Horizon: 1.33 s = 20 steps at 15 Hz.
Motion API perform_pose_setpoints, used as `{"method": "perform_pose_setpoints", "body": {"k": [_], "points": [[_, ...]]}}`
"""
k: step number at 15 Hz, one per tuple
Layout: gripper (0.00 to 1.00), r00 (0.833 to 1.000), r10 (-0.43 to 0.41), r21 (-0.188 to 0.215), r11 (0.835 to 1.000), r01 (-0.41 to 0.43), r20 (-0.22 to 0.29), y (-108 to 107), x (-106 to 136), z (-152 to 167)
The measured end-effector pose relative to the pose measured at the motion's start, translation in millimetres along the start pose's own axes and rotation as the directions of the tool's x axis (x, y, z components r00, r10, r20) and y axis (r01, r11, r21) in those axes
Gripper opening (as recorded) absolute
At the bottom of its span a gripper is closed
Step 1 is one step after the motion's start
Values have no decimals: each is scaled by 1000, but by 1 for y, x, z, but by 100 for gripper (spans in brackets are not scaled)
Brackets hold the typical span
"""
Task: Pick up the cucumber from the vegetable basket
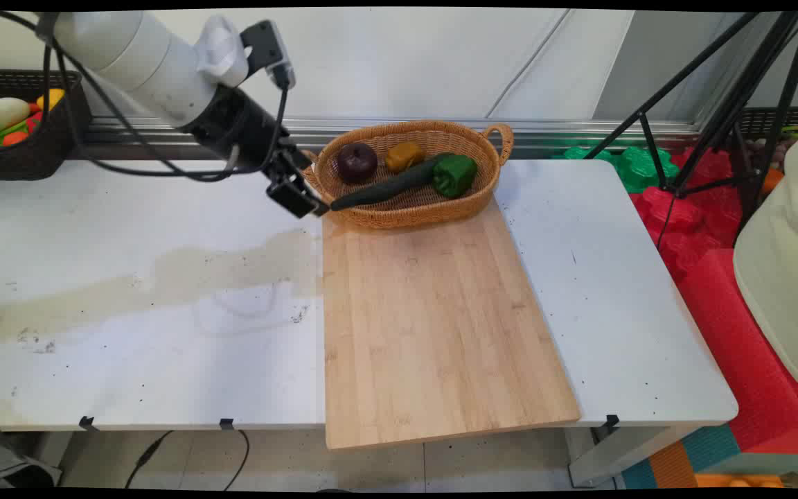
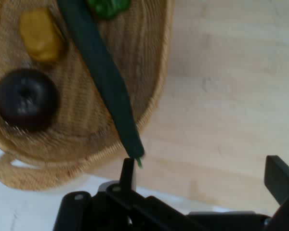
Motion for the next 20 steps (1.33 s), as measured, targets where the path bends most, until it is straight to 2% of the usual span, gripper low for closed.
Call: {"method": "perform_pose_setpoints", "body": {"k": [6, 10, 14, 20], "points": [[100, 997, -66, 45, 997, 68, -47, -19, 27, 16], [100, 992, -108, 79, 991, 112, -62, -37, 50, 49], [100, 987, -152, 88, 984, 156, -57, -49, 66, 88], [100, 976, -217, 106, 970, 218, -26, -66, 74, 143]]}}
